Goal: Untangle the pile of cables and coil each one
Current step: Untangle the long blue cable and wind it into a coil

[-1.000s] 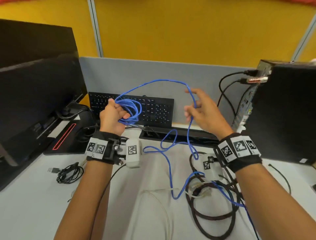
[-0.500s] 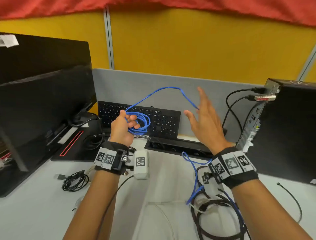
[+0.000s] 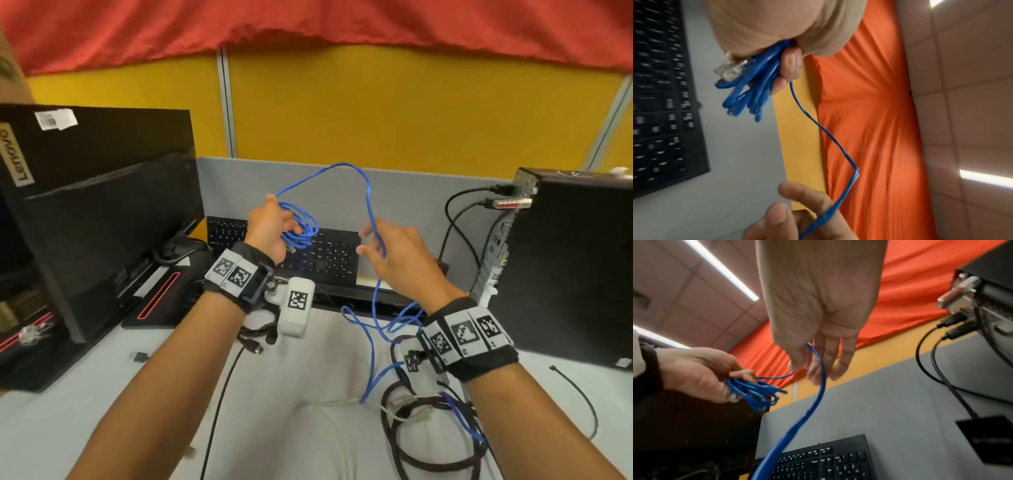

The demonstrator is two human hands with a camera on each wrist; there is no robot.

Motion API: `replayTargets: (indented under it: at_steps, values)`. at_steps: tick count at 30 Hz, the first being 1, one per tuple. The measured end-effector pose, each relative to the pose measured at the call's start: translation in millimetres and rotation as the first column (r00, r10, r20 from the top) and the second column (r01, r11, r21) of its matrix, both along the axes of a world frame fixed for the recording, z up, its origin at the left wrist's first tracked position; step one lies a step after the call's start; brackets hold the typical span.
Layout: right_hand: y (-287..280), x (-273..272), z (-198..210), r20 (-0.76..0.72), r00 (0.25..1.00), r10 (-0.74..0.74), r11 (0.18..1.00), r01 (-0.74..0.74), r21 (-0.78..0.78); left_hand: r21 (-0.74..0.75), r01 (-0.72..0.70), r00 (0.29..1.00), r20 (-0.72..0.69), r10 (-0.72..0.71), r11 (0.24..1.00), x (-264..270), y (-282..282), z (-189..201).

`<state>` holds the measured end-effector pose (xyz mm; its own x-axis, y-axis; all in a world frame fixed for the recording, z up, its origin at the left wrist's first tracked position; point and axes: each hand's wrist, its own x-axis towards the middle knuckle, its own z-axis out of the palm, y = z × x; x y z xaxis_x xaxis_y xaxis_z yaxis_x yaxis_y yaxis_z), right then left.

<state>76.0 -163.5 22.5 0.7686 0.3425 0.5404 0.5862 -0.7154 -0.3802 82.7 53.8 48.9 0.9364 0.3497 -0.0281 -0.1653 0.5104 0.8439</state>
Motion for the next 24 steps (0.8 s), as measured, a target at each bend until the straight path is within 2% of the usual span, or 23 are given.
replayTargets:
  at_steps: [2, 4, 5, 7, 9, 11, 13, 14, 15, 16, 17, 18, 20, 21, 22, 24]
  values:
    - [-2.3, -0.5, 1.9, 0.089, 0.996, -0.016, 0.973, -0.005, 0.232, 0.075, 0.017, 0.999, 0.027, -0.019, 0.997, -1.3, -4.5, 25.5]
    - [-6.4, -3.5, 15.4, 0.241, 0.966, -0.089, 0.891, -0.031, 0.453, 0.081, 0.040, 0.997, 0.057, -0.045, 0.996, -1.2, -6.2, 54.9]
    - [-8.6, -5.7, 24.4, 0.312, 0.943, -0.113, 0.852, -0.069, 0.518, 0.074, 0.047, 0.996, 0.067, -0.052, 0.996, -1.6, -6.7, 69.6]
    - [-14.9, -10.2, 43.5, 0.451, 0.877, -0.163, 0.825, -0.129, 0.550, 0.069, 0.053, 0.995, 0.081, -0.058, 0.996, -5.5, -8.2, 99.6]
    - [-23.1, -8.7, 60.8, 0.533, 0.811, -0.240, 0.842, -0.099, 0.530, 0.069, 0.052, 0.992, 0.108, -0.059, 0.996, -8.9, -11.9, 128.3]
    - [-31.4, -4.7, 75.9, 0.507, 0.792, -0.341, 0.889, 0.095, 0.448, 0.071, 0.042, 0.987, 0.154, -0.053, 0.997, -11.0, -19.8, 153.7]
    - [-35.5, 0.9, 84.8, 0.418, 0.808, -0.415, 0.910, 0.359, 0.209, 0.125, 0.011, 0.973, 0.229, -0.040, 0.992, -11.3, -31.3, 172.5]
    - [-35.6, 2.5, 87.3, 0.368, 0.829, -0.422, 0.902, 0.426, 0.076, 0.208, -0.030, 0.962, 0.272, -0.028, 0.978, -10.2, -38.2, 178.1]
    - [-35.0, 3.0, 90.4, 0.331, 0.852, -0.406, 0.898, 0.440, -0.030, 0.352, -0.089, 0.949, 0.314, -0.028, 0.932, -9.4, -45.3, 181.9]
    - [-34.1, 3.3, 93.9, 0.317, 0.873, -0.370, 0.900, 0.421, -0.111, 0.528, -0.150, 0.937, 0.345, -0.049, 0.836, -8.4, -52.5, 184.4]
    - [-32.0, 3.9, 97.0, 0.314, 0.891, -0.329, 0.902, 0.394, -0.174, 0.695, -0.196, 0.927, 0.362, -0.102, 0.692, -7.4, -59.4, 183.5]
    - [-29.6, 4.7, 102.3, 0.311, 0.906, -0.287, 0.907, 0.362, -0.217, 0.834, -0.210, 0.921, 0.344, -0.182, 0.510, -7.1, -66.5, 182.1]
    - [-25.6, 7.1, 112.4, 0.266, 0.949, -0.168, 0.945, 0.232, -0.230, 0.983, -0.141, 0.938, 0.172, -0.303, 0.120, -3.5, -76.6, 174.2]
    - [-26.1, 8.0, 116.1, 0.234, 0.968, -0.086, 0.974, 0.132, -0.186, 0.996, -0.090, 0.944, 0.083, -0.320, -0.007, -2.0, -80.1, 169.9]
    - [-27.9, 9.7, 118.4, 0.220, 0.975, -0.009, 0.994, 0.032, -0.103, 0.992, -0.055, 0.946, 0.016, -0.325, -0.113, -1.3, -80.7, 165.9]
    - [-37.7, 15.6, 120.1, 0.268, 0.962, 0.048, 0.992, -0.078, 0.103, 0.981, 0.047, 0.928, -0.112, -0.355, -0.188, -1.5, -80.2, 158.2]
